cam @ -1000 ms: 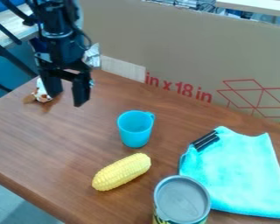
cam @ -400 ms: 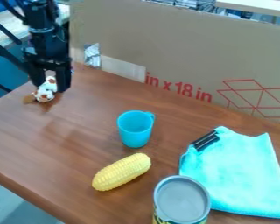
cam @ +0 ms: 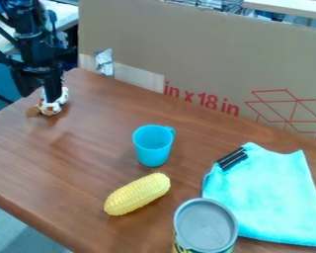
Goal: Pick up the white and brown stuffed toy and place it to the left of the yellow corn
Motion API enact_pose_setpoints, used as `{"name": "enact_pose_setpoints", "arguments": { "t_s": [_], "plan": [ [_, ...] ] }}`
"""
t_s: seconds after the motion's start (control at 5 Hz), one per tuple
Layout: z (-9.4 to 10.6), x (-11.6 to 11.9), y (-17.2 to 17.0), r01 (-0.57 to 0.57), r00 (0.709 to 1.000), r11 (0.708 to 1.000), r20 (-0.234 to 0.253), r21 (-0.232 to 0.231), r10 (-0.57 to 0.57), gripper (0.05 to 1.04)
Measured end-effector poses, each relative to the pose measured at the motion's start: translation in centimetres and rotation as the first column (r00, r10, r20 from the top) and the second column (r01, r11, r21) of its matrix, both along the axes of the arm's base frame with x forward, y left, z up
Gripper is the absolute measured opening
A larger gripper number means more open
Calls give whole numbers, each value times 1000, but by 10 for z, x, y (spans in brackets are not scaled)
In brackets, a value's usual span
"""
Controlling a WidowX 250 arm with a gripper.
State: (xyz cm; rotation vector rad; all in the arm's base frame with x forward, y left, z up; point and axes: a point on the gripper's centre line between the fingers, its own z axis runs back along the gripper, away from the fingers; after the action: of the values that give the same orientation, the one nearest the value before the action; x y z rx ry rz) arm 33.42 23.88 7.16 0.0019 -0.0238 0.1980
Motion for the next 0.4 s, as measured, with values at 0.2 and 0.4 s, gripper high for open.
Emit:
{"name": "enact_pose_setpoints", "arguments": {
  "t_s": [0.2, 0.4],
  "plan": [
    [-7, 8, 11, -16, 1000, 1000, 15, -18, 16, 1002],
    [-12, 16, 12, -40, 997, 999, 67, -10, 41, 1002]
  ]
}}
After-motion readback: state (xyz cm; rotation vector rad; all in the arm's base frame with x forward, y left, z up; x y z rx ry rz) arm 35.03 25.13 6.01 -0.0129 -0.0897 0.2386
